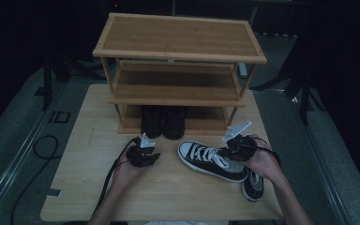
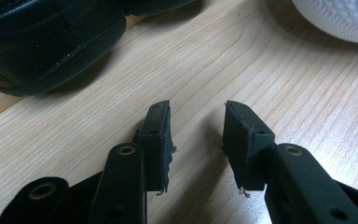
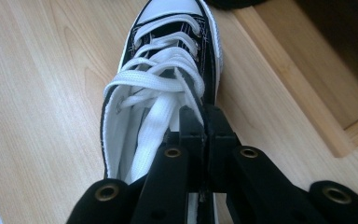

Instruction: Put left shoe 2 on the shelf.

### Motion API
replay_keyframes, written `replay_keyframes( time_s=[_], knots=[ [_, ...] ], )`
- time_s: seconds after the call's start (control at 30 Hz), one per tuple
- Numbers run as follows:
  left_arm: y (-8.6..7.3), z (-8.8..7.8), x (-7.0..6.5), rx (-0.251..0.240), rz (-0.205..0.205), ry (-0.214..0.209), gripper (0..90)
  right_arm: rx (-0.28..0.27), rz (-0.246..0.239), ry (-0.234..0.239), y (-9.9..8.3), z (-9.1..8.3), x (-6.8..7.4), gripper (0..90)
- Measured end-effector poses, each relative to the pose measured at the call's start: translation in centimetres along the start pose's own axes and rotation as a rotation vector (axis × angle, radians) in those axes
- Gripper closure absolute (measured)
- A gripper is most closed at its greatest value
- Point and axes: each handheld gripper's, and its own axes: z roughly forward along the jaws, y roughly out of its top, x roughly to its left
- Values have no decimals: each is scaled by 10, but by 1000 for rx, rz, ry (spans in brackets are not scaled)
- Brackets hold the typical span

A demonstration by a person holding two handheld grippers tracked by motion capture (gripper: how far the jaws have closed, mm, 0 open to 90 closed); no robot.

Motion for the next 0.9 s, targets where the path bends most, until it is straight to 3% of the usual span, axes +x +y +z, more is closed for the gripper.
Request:
replay_keyframes(
  time_s=[0.9],
  knots=[
    [0, 0, 0, -2, -4, 1, 620, -67, -41, 35, 25, -37, -17, 884]
  ],
)
